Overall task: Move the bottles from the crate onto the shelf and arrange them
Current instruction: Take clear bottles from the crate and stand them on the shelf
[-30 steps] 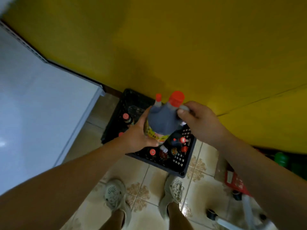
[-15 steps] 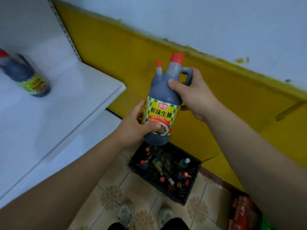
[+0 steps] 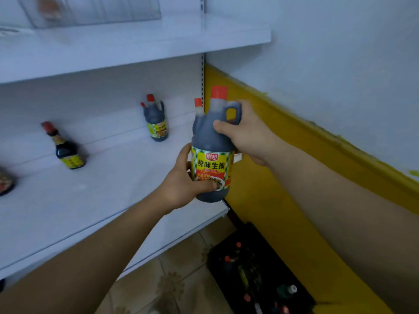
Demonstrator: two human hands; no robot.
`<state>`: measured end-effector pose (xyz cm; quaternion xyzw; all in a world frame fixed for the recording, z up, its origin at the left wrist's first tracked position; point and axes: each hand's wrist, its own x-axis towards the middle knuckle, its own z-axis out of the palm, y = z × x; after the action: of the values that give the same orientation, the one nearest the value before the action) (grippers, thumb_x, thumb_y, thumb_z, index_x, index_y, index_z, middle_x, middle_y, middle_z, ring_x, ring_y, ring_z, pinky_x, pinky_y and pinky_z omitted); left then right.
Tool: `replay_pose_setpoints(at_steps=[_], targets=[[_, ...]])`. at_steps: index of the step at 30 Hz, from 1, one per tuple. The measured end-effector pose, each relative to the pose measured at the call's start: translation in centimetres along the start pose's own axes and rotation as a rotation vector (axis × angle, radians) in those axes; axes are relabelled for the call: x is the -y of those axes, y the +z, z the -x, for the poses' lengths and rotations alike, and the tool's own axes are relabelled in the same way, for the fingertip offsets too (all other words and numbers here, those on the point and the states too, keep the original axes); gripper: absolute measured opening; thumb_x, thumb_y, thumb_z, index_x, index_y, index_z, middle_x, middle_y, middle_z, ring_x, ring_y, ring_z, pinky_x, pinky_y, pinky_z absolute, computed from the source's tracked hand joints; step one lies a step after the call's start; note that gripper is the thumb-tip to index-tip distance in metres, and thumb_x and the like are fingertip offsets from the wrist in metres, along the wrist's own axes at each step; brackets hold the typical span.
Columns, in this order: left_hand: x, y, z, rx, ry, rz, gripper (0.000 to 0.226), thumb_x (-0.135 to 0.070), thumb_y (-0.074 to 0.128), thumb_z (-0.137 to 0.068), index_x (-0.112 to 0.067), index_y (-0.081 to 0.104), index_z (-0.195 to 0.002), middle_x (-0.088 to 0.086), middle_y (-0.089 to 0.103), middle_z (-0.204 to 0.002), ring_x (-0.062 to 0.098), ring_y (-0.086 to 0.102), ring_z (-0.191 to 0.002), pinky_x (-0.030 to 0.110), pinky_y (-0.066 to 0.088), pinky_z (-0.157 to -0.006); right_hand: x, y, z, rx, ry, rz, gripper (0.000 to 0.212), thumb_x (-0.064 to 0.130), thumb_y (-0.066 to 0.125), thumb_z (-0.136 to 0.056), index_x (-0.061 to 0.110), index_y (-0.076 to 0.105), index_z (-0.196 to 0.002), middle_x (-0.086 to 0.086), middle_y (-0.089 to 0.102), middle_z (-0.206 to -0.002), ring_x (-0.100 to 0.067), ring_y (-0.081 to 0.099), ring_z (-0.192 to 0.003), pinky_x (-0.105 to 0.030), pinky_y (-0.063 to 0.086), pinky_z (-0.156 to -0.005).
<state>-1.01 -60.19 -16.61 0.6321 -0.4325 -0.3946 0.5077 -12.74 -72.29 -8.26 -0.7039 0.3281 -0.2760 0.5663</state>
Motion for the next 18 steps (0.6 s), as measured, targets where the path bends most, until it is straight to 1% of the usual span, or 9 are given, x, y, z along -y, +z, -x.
replay_pose_setpoints(at_steps=[2, 4, 5, 7, 10, 12, 15, 16, 18], targets=[[1.3, -2.9, -0.6, -0.067, -0.015, -0.012, 0.102, -0.006, 0.080, -0.069, -0.038, 0.016, -0.141, -0.010, 0.055, -0.113, 0.003, 0.060, -0.096, 0.015, 0.053, -0.067, 0.1, 3.5, -2.5, 0.089, -0.009, 0.033, 0.035, 0.017, 0.065, -0.090, 0.035, 0.043, -0.110, -0.005, 0.061, -0.108, -0.019, 0.064, -0.094, -0.033, 0.057, -0.078], [3.0, -5.7, -1.4, -0.112, -0.029, -0.012, 0.099, -0.006, 0.080, -0.070, -0.039, 0.016, -0.138, -0.018, 0.054, -0.109, 0.001, 0.059, -0.096, 0.014, 0.052, -0.066, 0.0, 6.9, -4.9, 0.146, -0.011, 0.106, 0.050, 0.018, 0.065, -0.089, 0.027, 0.037, -0.130, 0.004, 0.058, -0.101, -0.013, 0.061, -0.093, -0.032, 0.055, -0.082], [4.1, -7.0, -1.9, -0.136, -0.038, -0.017, 0.098, -0.005, 0.080, -0.069, -0.039, 0.016, -0.135, -0.021, 0.053, -0.108, 0.000, 0.058, -0.096, 0.014, 0.052, -0.067, -0.3, 8.5, -6.0, 0.166, -0.012, 0.133, 0.054, 0.018, 0.065, -0.089, 0.025, 0.035, -0.133, 0.007, 0.056, -0.097, -0.011, 0.060, -0.091, -0.031, 0.055, -0.082], [6.2, -9.3, -3.2, -0.175, -0.044, -0.030, 0.097, -0.003, 0.080, -0.068, -0.038, 0.016, -0.132, -0.022, 0.053, -0.107, -0.001, 0.059, -0.095, 0.014, 0.052, -0.067, -1.2, 11.3, -8.3, 0.199, -0.004, 0.159, 0.055, 0.016, 0.064, -0.089, 0.024, 0.032, -0.134, 0.008, 0.054, -0.095, -0.011, 0.059, -0.090, -0.031, 0.055, -0.083], [9.4, -11.7, -5.3, -0.205, -0.072, -0.052, 0.093, -0.004, 0.082, -0.068, -0.039, 0.017, -0.125, -0.023, 0.051, -0.104, -0.001, 0.058, -0.090, 0.010, 0.050, -0.062, -3.7, 14.2, -11.2, 0.215, 0.043, 0.208, 0.057, 0.016, 0.063, -0.090, 0.024, 0.031, -0.136, 0.001, 0.053, -0.107, -0.022, 0.059, -0.104, -0.038, 0.055, -0.089], [11.6, -12.4, -6.8, -0.223, -0.091, -0.049, 0.092, -0.009, 0.085, -0.065, -0.044, 0.020, -0.120, -0.021, 0.052, -0.107, 0.003, 0.058, -0.094, 0.012, 0.051, -0.068, -5.6, 15.2, -12.8, 0.199, 0.063, 0.221, 0.055, 0.016, 0.063, -0.090, 0.023, 0.032, -0.135, 0.001, 0.052, -0.109, -0.024, 0.057, -0.108, -0.038, 0.054, -0.090], [14.6, -12.4, -9.5, -0.273, -0.091, -0.052, 0.098, -0.019, 0.090, -0.055, -0.045, 0.026, -0.125, -0.009, 0.055, -0.120, 0.012, 0.059, -0.107, 0.031, 0.055, -0.085, -8.7, 15.4, -14.9, 0.169, 0.040, 0.222, 0.050, 0.013, 0.063, -0.090, 0.022, 0.036, -0.131, 0.008, 0.053, -0.097, -0.015, 0.056, -0.097, -0.023, 0.052, -0.078], [15.3, -12.2, -10.5, -0.277, -0.086, -0.036, 0.099, -0.016, 0.089, -0.057, -0.043, 0.026, -0.128, -0.010, 0.056, -0.121, 0.011, 0.059, -0.108, 0.033, 0.055, -0.086, -9.6, 15.3, -15.6, 0.160, 0.027, 0.228, 0.050, 0.013, 0.063, -0.089, 0.022, 0.036, -0.130, 0.012, 0.052, -0.093, -0.011, 0.055, -0.093, -0.020, 0.051, -0.076], [16.6, -11.5, -12.5, -0.291, -0.072, -0.005, 0.094, -0.007, 0.085, -0.062, -0.043, 0.027, -0.125, -0.016, 0.055, -0.117, 0.005, 0.059, -0.104, 0.025, 0.056, -0.078, -11.4, 14.7, -17.1, 0.146, -0.009, 0.251, 0.050, 0.013, 0.064, -0.088, 0.022, 0.038, -0.130, 0.019, 0.048, -0.092, -0.007, 0.053, -0.091, -0.015, 0.048, -0.075]])
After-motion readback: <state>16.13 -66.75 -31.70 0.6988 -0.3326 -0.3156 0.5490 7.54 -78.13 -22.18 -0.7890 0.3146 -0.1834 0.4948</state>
